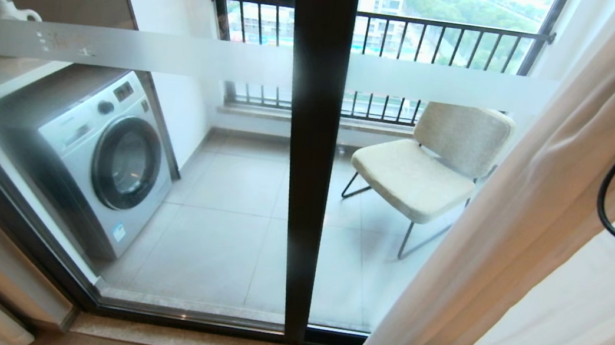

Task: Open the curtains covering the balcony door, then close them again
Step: Close the inner curtains on both sides

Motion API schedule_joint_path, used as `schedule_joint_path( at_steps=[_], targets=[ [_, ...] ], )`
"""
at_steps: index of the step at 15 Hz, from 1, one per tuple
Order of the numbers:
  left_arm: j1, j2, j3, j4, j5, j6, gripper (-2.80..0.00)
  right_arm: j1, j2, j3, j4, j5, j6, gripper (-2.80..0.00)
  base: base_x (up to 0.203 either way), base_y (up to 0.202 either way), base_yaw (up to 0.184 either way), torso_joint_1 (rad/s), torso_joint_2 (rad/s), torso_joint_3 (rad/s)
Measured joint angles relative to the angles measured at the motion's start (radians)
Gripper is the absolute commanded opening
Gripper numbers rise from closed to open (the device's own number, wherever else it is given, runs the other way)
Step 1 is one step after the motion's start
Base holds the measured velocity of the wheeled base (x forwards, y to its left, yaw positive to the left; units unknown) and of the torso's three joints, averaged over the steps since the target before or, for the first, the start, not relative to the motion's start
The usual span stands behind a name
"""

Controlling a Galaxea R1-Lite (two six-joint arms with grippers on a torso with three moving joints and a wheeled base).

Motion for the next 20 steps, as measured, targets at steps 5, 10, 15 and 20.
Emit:
schedule_joint_path(
  at_steps=[5, 10, 15, 20],
  targets=[
    [0.0, 0.0, 0.0, 0.0, 0.0, 0.0, -2.8, 0.003, 0.001, -0.001, 0.0, 0.0, 0.0, -2.8, 0.0, 0.192, 0.0, 0.0, 0.0, 0.004],
    [0.0, 0.0, 0.0, 0.0, 0.0, 0.001, -2.8, 0.003, 0.0, 0.001, -0.002, 0.0, -0.015, -2.8, 0.0, 0.191, 0.0, 0.002, 0.0, 0.0],
    [0.0, 0.0, 0.0, 0.0, 0.0, 0.001, -2.8, 0.003, 0.0, 0.002, -0.003, 0.0, -0.016, -2.8, 0.0, 0.19, 0.001, 0.003, 0.0, 0.001],
    [0.0, 0.0, 0.0, 0.0, 0.0, 0.0, -2.8, 0.003, 0.0, 0.005, -0.003, 0.0, -0.017, -2.8, 0.0, 0.189, 0.001, 0.002, 0.0, 0.002]
  ],
)
